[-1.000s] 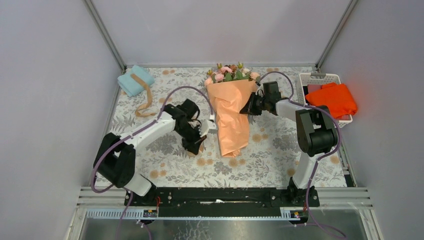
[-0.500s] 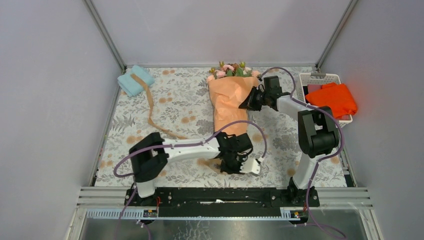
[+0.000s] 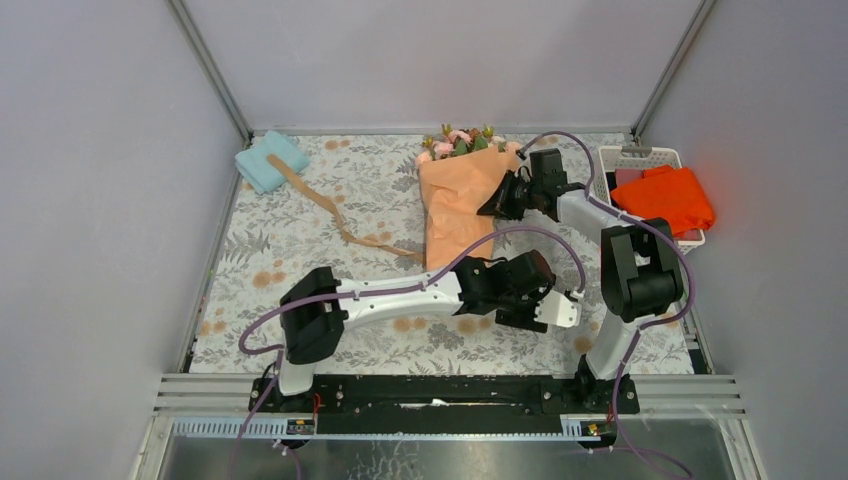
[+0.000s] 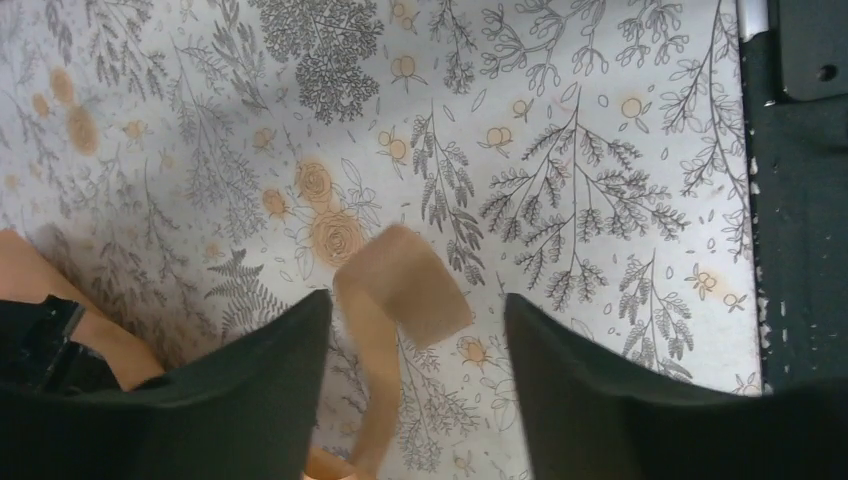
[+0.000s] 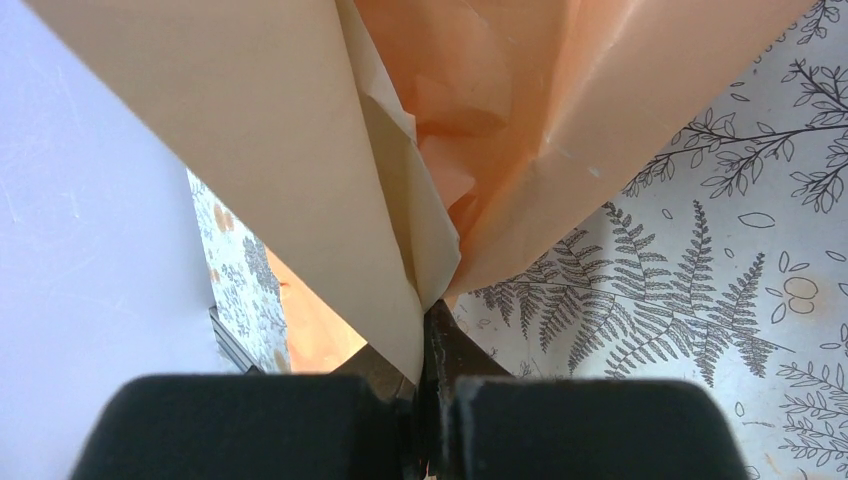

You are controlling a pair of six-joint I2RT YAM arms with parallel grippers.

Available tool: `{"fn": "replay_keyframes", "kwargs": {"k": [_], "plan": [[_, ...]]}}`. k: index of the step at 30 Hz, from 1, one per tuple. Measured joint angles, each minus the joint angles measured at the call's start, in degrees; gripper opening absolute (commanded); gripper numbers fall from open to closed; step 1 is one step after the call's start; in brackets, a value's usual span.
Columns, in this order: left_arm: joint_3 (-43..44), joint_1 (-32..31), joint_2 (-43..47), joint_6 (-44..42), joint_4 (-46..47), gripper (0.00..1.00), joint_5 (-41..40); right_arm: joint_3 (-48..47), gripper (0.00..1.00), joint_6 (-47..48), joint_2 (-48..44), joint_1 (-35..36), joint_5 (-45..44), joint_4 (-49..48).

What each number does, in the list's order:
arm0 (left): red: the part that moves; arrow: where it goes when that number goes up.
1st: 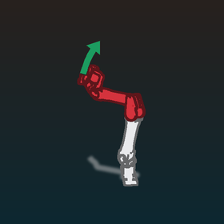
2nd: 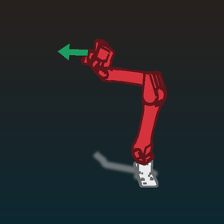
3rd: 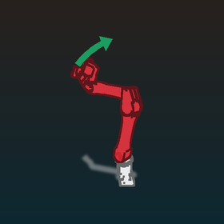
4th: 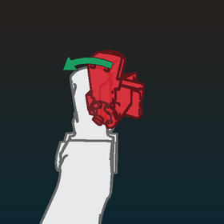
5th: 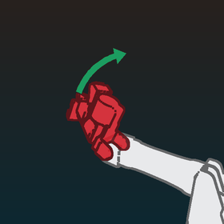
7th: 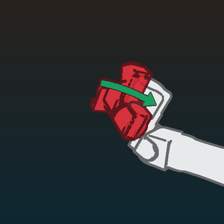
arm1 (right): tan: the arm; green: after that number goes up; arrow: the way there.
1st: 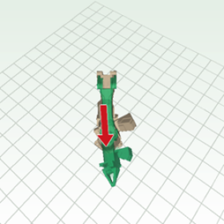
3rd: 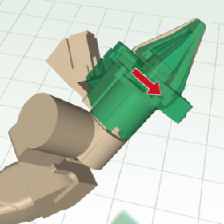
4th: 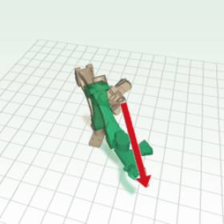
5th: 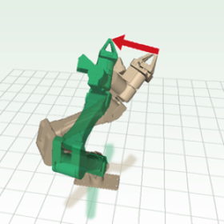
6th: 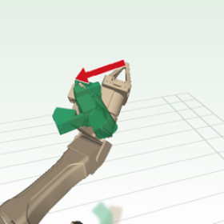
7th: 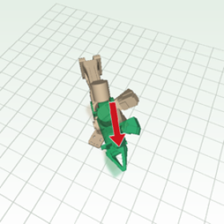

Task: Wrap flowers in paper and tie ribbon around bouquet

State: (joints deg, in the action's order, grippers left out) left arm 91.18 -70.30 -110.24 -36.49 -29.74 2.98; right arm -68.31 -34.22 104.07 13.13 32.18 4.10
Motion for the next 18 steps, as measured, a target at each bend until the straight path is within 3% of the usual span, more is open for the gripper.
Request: {"fn": "replay_keyframes", "kwargs": {"k": [4,12,14,18], "plan": [[1.1,0.0,-0.2,1.6,-3.2,0.99,1.4,0.0,0.0,0.1,0.0,0.2,0.0,0.3],[10.6,4.5,3.7,6.5,-17.0,0.99,14.1,0.2,0.0,0.1,0.0,2.6,-0.2,0.0],[11.3,10.4,6.6,8.6,-18.1,0.99,17.8,0.4,0.0,0.0,0.0,3.5,-0.3,-0.5],[10.4,30.2,11.6,14.6,-17.5,0.99,24.7,1.5,0.0,-0.2,0.0,5.2,-0.7,-1.7]]}}
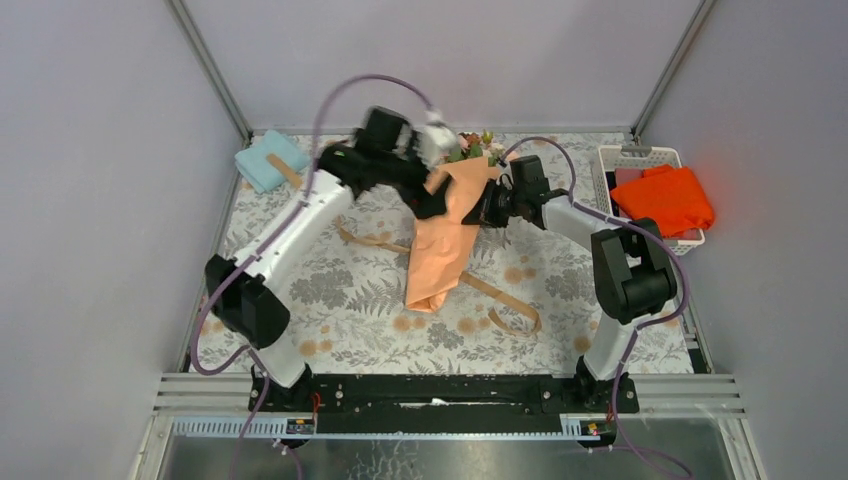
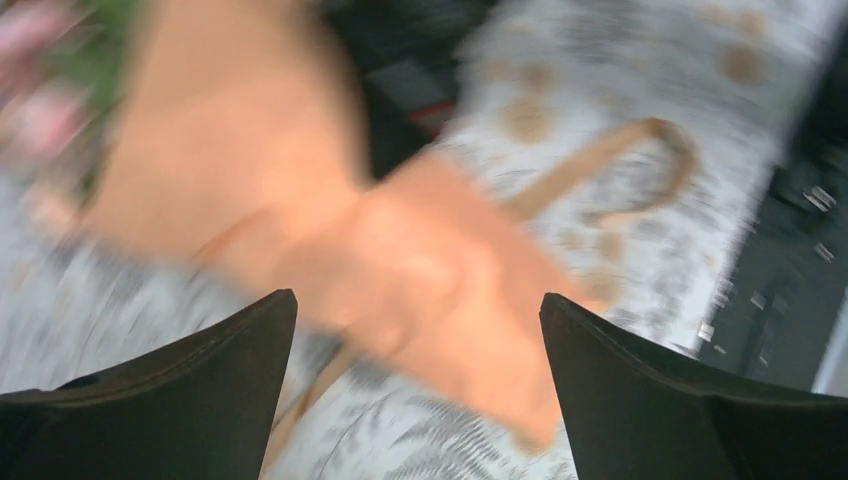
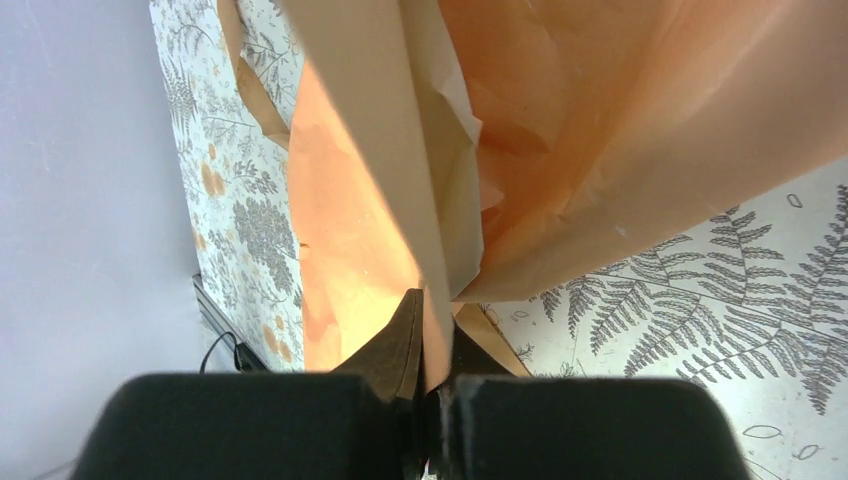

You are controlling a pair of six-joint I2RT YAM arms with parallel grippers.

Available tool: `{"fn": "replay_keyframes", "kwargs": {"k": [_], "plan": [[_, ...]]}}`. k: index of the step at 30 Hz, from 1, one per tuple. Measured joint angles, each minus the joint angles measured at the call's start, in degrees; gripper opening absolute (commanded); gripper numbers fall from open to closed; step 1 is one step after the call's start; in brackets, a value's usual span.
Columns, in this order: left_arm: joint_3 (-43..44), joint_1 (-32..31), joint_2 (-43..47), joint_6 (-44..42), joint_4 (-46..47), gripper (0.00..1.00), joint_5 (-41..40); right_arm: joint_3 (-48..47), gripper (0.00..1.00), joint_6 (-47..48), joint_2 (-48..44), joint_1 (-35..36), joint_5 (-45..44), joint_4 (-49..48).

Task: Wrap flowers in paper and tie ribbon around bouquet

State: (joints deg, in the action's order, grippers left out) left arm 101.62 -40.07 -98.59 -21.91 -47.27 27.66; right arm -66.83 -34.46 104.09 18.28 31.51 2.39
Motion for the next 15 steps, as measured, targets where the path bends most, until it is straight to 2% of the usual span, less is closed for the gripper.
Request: {"fn": "replay_keyframes", "kwargs": {"k": [4,8,11,15], "plan": [[-7.7,22.9,2.6,12.5,8.2,0.99,0.8,1.6,0.0,-0.3,0.0,1.5,-0.8,-2.1],[-18.7,39.8,0.4,26.3,17.2,0.99,-6.3,3.7,0.0,-0.8,0.0,2.9,-1.0,-3.5],[-21.0,45.6,-6.1,32.1,19.7,0.99,-9.2,5.2,0.0,-1.3,0.0,4.1,-1.1,-4.5],[-21.1,46.8,-15.1,35.8,21.9,0.99,-9.3,6.7,0.0,-1.7,0.0,5.3,-1.0,-5.5]]}}
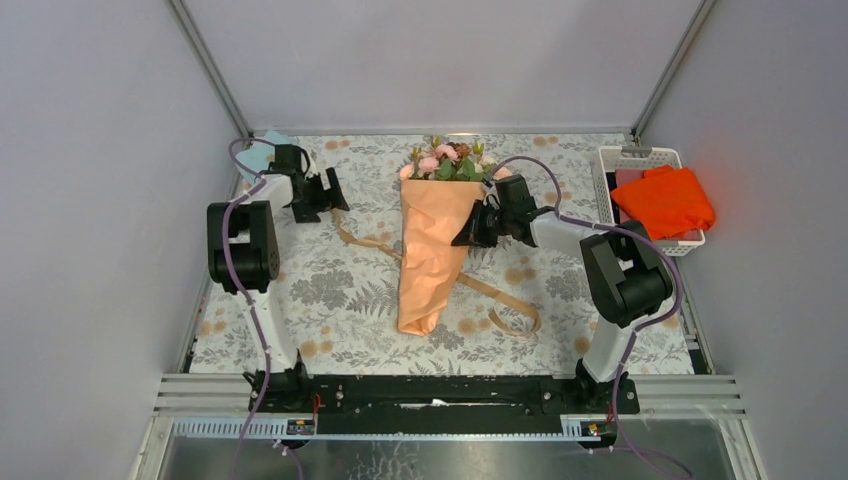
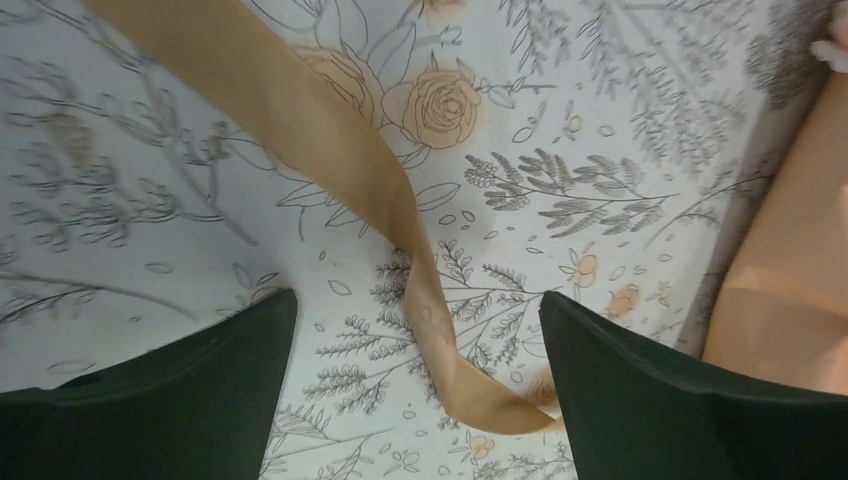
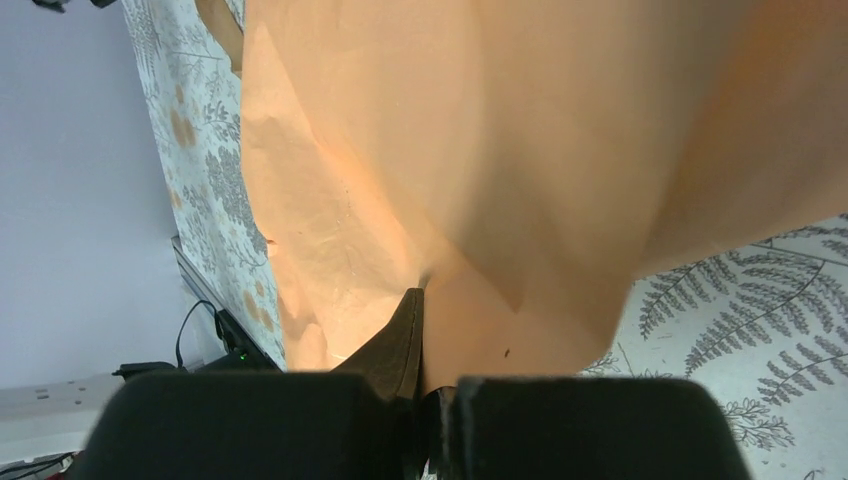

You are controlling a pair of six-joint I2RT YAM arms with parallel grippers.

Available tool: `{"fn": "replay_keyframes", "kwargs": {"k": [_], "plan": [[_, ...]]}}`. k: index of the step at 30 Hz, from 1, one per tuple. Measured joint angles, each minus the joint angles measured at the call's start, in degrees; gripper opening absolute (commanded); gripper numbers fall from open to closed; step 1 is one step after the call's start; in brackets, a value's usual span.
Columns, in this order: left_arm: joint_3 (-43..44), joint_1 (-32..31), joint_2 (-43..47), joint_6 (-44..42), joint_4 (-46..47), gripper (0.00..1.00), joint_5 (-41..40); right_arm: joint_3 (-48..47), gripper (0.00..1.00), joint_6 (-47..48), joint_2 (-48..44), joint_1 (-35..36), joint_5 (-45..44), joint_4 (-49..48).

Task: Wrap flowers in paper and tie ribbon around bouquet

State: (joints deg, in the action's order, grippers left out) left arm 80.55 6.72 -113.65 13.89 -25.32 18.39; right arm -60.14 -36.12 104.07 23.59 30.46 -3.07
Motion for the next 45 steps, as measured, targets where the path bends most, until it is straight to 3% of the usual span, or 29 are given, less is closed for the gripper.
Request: {"fn": "replay_keyframes", "kwargs": {"k": [5,6,9,13,21,27,30,34,36,40,45], "plan": [[0.9,-0.9,-3.1,2.2,3.3,0.98,0.2,1.8,0.0,-0.4,-0.1,0.5,0.0,-0.7],[1.0,-1.0,-3.9,2.4,3.7,0.89,0.0,2.1,0.0,-0.5,-0.2,0.5,0.0,-0.7],[1.3,-1.0,-4.4,3.7,5.2,0.48,0.1,2.4,0.0,-0.5,-0.4,0.5,0.0,-0.7],[0.4,-1.0,-5.4,4.1,6.2,0.0,2.5,2.6,0.0,-0.5,-0.5,0.5,0.0,-1.0],[-1.0,-1.1,-5.0,3.3,4.9,0.0,7.4,3.9,0.0,-0.7,-0.5,0.5,0.3,-2.4],[-5.4,-3.0,4.5,-0.3,3.1,0.0,13.6,3.9,0.0,-0.4,-0.4,0.5,0.5,-2.4],[-5.7,-9.1,11.9,-4.6,1.9,0.0,19.1,3.9,0.0,-0.4,0.1,0.5,0.6,-2.6],[-5.2,-22.8,17.9,-8.5,2.2,0.0,24.4,3.9,0.0,-0.4,1.5,0.5,0.7,-3.2],[-4.6,-28.4,17.2,-9.0,2.3,0.0,25.3,3.9,0.0,-0.4,2.0,0.5,0.7,-3.4],[1.1,-36.8,7.7,-10.0,1.5,0.0,25.1,3.9,0.16,-0.3,2.2,0.5,0.7,-3.5],[4.8,-39.1,-4.9,-10.0,0.6,0.0,22.4,5.2,0.3,0.8,2.2,0.3,-0.5,-2.3]]}}
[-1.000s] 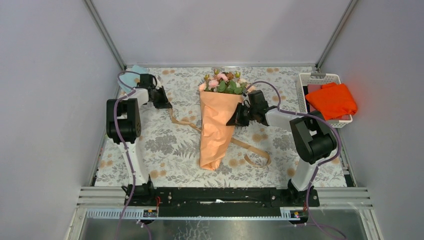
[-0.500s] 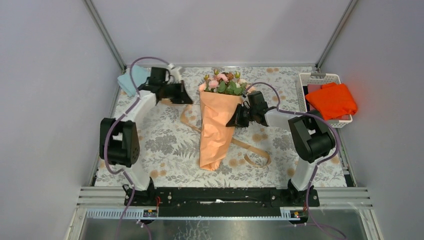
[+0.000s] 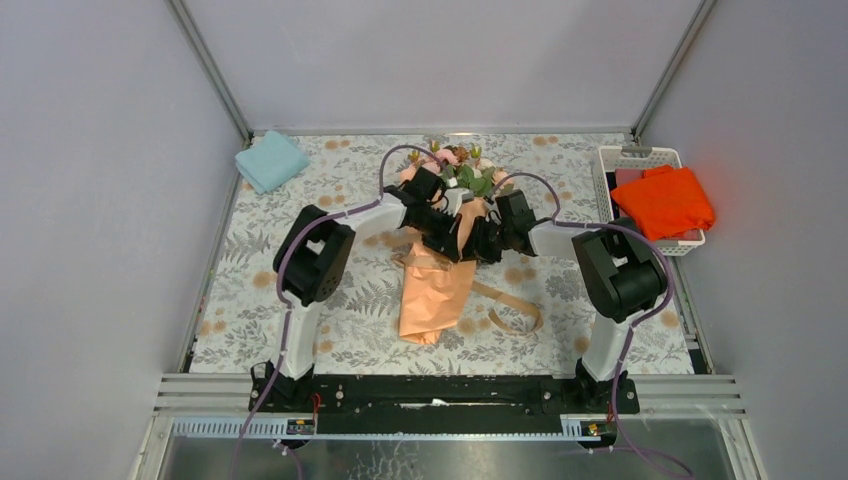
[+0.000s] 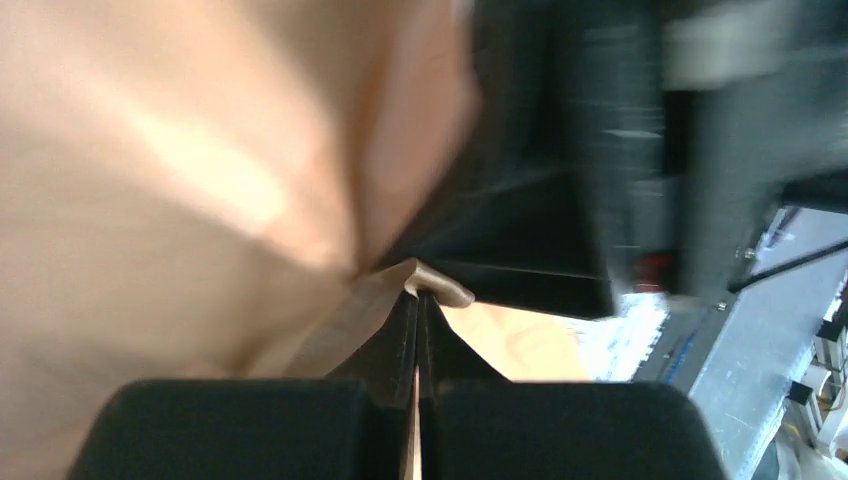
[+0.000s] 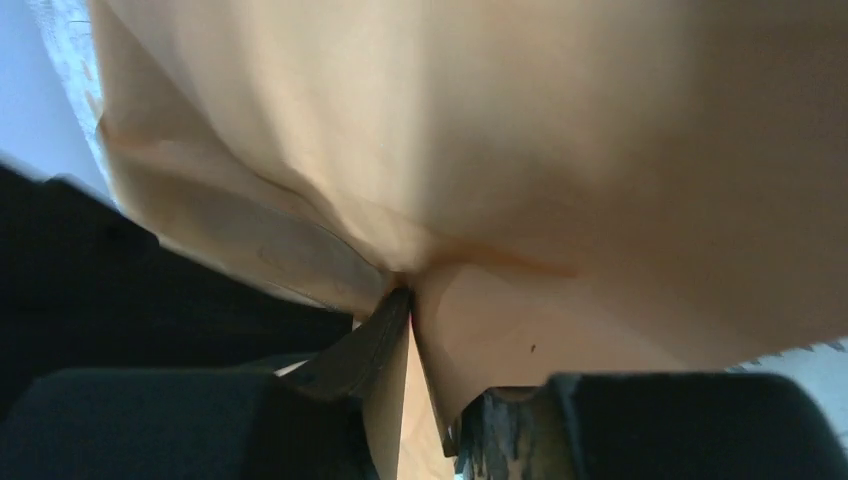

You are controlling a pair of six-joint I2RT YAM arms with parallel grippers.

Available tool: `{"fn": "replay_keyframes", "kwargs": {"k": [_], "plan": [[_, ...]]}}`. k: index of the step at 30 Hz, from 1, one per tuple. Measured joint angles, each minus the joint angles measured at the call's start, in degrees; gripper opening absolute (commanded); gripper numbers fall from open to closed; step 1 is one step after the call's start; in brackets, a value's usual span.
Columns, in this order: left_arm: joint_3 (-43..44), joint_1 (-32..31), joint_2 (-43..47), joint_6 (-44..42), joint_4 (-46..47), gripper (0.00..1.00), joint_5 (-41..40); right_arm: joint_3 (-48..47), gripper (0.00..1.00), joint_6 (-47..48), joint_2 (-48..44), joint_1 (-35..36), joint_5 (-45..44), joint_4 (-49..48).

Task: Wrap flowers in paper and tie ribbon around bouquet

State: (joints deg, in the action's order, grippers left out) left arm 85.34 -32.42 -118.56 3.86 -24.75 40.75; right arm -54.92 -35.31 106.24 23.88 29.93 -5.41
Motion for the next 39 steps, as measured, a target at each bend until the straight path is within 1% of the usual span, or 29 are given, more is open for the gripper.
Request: {"fn": "replay_keyframes", "kwargs": {"k": [3,7,11,13,16,18,19,22,23,26,28,31,32,33,34,35,36,37,38,39], "plan": [[-0.2,0.4,-3.3,0.0,-1.5,0.0,-2.0,0.6,0.37,0.2,0.0,0.1,-1.0,1.0],[-0.8,0.1,-3.7,-0.2,-1.4,0.0,-4.3,0.6,0.49,0.3,-2.4,0.1,-2.3,4.0],[-1.8,-0.2,-3.7,-0.5,-0.2,0.0,-5.4,0.5,0.58,3.2,-11.0,0.4,-5.6,10.8],[-2.1,-0.2,-3.7,-0.6,0.2,0.0,-5.4,-0.3,0.61,6.9,-16.1,0.4,-7.5,15.7],[-2.6,-0.2,-3.5,-0.6,1.0,0.0,-5.4,-3.2,0.69,16.3,-24.0,0.5,-8.4,24.7],[-2.9,-0.2,-3.3,-0.6,1.2,0.0,-5.4,-3.9,0.73,22.8,-27.9,1.1,-7.9,28.4],[-2.9,-0.2,-3.3,-0.6,1.3,0.0,-5.4,-3.5,0.75,27.7,-30.5,2.4,-8.0,30.8],[-2.9,-0.2,-3.3,-0.6,1.3,0.0,-5.3,0.0,0.77,38.7,-35.0,8.2,-9.1,34.6],[-2.9,-0.2,-3.3,-0.6,1.3,0.0,-5.3,1.8,0.8,42.3,-35.5,10.2,-9.5,36.2],[-2.9,-0.2,-3.2,-0.5,1.3,0.0,-5.3,7.0,0.82,50.9,-33.2,13.2,-10.5,40.3],[-2.9,-0.2,-3.2,-0.5,1.3,0.0,-5.4,9.0,0.82,54.6,-30.0,13.8,-12.2,42.4],[-2.9,-0.2,-3.2,-0.5,1.3,0.0,-5.4,9.5,0.82,57.8,-25.9,14.5,-14.1,43.6],[-2.9,-0.2,-3.2,-0.5,1.3,0.0,-5.4,9.5,0.8,58.5,-24.6,15.0,-14.6,43.6],[-2.9,-0.2,-3.1,-0.5,1.3,0.0,-5.4,9.5,0.75,59.1,-23.4,15.5,-15.1,43.5],[-2.9,-0.2,-3.1,-0.5,1.3,0.0,-5.4,9.7,0.62,59.6,-21.8,16.2,-16.0,43.3],[-2.9,-0.2,-3.1,-0.5,1.3,0.0,-5.4,9.8,0.39,60.1,-20.7,16.6,-17.0,43.4],[-2.9,-0.2,-3.1,-0.5,1.3,0.0,-5.4,9.3,0.2,60.2,-20.0,17.0,-18.4,43.3],[-2.9,-0.2,-3.1,-0.5,1.3,0.0,-5.4,8.9,0.05,60.3,-19.3,17.2,-19.7,43.2],[-2.9,-0.2,-3.1,-0.5,1.2,0.0,-5.5,8.5,0.0,60.0,-18.5,17.3,-21.0,42.9],[-3.0,-0.2,-3.0,-0.5,1.2,0.0,-5.6,8.1,0.0,59.8,-18.1,17.3,-22.0,42.9]]}}
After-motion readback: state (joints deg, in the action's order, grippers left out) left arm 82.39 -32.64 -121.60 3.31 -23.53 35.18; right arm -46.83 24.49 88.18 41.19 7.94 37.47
